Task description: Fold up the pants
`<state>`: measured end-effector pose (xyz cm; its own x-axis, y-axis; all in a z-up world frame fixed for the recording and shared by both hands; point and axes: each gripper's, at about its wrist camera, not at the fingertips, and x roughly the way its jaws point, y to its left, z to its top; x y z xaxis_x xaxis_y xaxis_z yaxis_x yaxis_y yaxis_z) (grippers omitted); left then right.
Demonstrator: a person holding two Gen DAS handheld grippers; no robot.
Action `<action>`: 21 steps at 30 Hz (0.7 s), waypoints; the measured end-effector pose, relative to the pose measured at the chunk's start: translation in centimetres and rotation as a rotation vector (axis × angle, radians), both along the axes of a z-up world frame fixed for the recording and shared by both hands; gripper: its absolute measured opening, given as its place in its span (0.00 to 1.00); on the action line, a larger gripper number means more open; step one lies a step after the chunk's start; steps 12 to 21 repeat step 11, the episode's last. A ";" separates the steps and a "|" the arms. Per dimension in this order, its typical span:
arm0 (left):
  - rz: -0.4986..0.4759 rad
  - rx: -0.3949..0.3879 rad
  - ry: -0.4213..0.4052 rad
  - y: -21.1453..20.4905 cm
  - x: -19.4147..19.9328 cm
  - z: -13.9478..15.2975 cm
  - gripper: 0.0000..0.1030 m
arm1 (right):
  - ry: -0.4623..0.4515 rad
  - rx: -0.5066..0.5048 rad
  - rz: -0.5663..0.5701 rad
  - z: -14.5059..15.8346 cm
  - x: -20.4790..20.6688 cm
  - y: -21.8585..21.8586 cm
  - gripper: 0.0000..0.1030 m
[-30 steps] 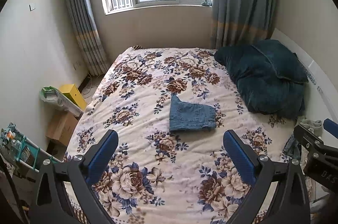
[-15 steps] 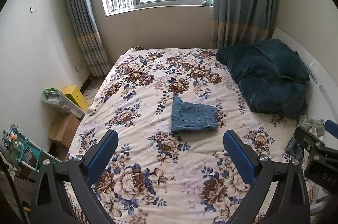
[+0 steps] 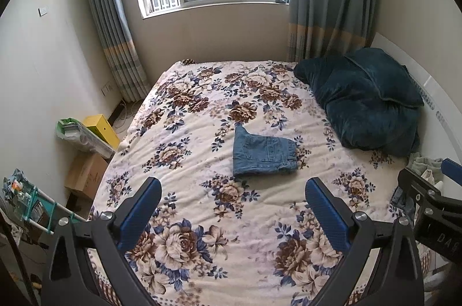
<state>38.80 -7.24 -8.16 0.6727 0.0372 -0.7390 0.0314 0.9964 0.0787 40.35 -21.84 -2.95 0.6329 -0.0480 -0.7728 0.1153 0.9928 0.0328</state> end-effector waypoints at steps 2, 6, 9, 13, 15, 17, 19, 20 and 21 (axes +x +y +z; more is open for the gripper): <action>0.000 0.000 0.001 0.0 0.1 0.0 0.99 | 0.001 -0.001 0.001 -0.1 0.0 0.0 0.96; 0.000 -0.004 -0.001 0.1 0.1 -0.1 0.99 | 0.000 -0.002 0.003 -0.2 -0.2 0.1 0.96; 0.006 -0.005 -0.016 0.2 0.1 0.0 0.99 | 0.001 0.001 0.003 -0.2 -0.1 0.1 0.96; 0.006 -0.006 -0.026 0.2 0.1 0.1 0.99 | 0.000 -0.001 0.003 -0.2 0.0 0.1 0.96; 0.006 -0.006 -0.026 0.2 0.1 0.1 0.99 | 0.000 -0.001 0.003 -0.2 0.0 0.1 0.96; 0.006 -0.006 -0.026 0.2 0.1 0.1 0.99 | 0.000 -0.001 0.003 -0.2 0.0 0.1 0.96; 0.006 -0.006 -0.026 0.2 0.1 0.1 0.99 | 0.000 -0.001 0.003 -0.2 0.0 0.1 0.96; 0.006 -0.006 -0.026 0.2 0.1 0.1 0.99 | 0.000 -0.001 0.003 -0.2 0.0 0.1 0.96; 0.006 -0.006 -0.026 0.2 0.1 0.1 0.99 | 0.000 -0.001 0.003 -0.2 0.0 0.1 0.96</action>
